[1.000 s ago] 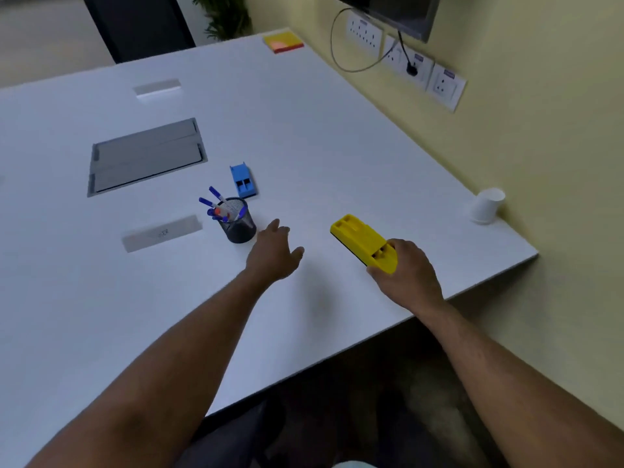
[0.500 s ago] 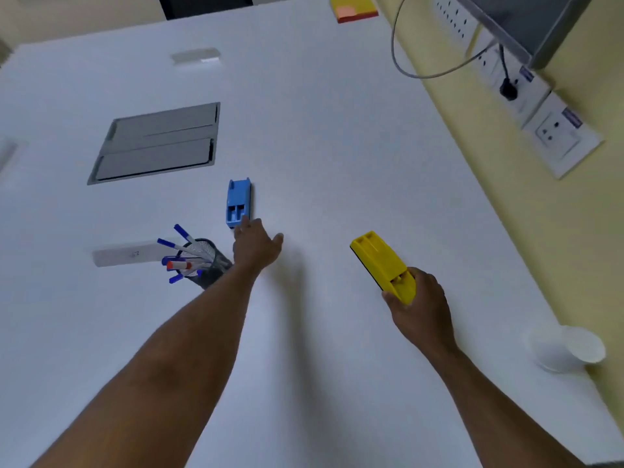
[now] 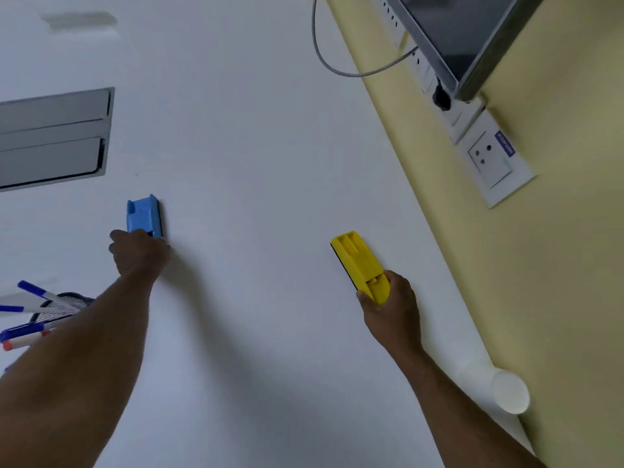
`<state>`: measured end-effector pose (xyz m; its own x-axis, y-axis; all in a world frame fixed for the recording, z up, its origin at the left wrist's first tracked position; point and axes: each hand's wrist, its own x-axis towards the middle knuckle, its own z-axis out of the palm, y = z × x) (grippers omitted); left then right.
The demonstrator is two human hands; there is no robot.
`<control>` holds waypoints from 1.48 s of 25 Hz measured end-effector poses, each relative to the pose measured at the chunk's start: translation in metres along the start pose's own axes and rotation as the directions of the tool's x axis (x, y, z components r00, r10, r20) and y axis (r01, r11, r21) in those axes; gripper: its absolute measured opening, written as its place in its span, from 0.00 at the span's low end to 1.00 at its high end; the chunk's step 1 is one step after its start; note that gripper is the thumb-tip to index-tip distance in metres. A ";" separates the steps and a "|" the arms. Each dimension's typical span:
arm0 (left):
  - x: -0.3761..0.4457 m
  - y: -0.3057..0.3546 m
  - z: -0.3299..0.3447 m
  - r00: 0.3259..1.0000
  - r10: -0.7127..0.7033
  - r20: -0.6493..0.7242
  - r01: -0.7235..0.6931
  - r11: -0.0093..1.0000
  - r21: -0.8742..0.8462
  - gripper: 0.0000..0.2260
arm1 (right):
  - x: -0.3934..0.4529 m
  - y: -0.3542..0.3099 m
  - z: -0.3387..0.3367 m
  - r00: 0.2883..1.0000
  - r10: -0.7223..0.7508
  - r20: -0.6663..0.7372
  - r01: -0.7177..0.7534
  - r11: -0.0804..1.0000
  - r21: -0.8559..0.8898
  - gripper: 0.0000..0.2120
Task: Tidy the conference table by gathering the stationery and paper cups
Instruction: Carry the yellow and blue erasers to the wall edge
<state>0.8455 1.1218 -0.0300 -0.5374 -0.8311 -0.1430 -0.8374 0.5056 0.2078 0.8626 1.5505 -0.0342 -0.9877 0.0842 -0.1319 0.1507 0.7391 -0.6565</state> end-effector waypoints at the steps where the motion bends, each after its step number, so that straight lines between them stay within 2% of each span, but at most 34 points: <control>1: -0.013 0.008 0.002 1.000 0.019 -0.002 -0.019 0.999 -0.036 0.19 | 0.005 0.001 -0.001 0.999 0.024 -0.021 -0.024 1.000 0.004 0.28; 4: -0.076 0.028 0.014 0.983 0.186 -0.002 -0.183 0.969 -0.165 0.14 | 0.023 -0.002 -0.002 0.992 0.082 -0.092 -0.080 0.996 0.026 0.29; 7: -0.145 0.046 0.033 0.923 0.383 0.032 -0.366 0.903 -0.226 0.08 | 0.057 -0.006 -0.009 0.974 0.123 -0.188 -0.119 0.992 0.031 0.29; 11: -0.196 0.066 0.047 0.846 0.524 0.102 -0.478 0.829 -0.289 0.06 | 0.108 -0.012 -0.022 0.950 0.151 -0.272 -0.161 0.987 -0.012 0.28; 16: -0.227 0.081 0.054 0.815 0.555 0.166 -0.486 0.811 -0.324 0.05 | 0.132 -0.005 -0.028 0.922 0.218 -0.320 -0.251 0.966 -0.067 0.28; 22: -0.229 0.144 0.065 0.819 0.553 0.150 -0.461 0.791 -0.401 0.07 | 0.144 -0.005 -0.026 0.950 0.197 -0.242 -0.231 0.966 -0.120 0.29; 24: -0.223 0.172 0.068 0.813 0.560 0.158 -0.475 0.795 -0.378 0.08 | 0.154 -0.008 -0.028 0.967 0.178 -0.181 -0.207 0.966 -0.158 0.29; 27: -0.213 0.209 0.073 0.757 0.622 0.202 -0.547 0.771 -0.327 0.10 | 0.164 -0.010 -0.031 0.979 0.170 -0.109 -0.189 0.960 -0.205 0.31; 31: -0.203 0.249 0.080 0.663 0.686 0.299 -0.609 0.727 -0.317 0.17 | 0.168 -0.012 -0.026 0.982 0.153 -0.111 -0.166 0.979 -0.121 0.31; 37: -0.205 0.272 0.095 0.639 0.711 0.293 -0.623 0.702 -0.345 0.17 | 0.174 -0.009 -0.018 0.985 0.107 -0.134 -0.124 0.984 -0.129 0.30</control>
<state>0.7185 1.4514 -0.0361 -0.9683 -0.1033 -0.2274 -0.2181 0.7932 0.5685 0.6887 1.5707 -0.0382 -0.9627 0.2513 -0.1005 0.2653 0.8029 -0.5339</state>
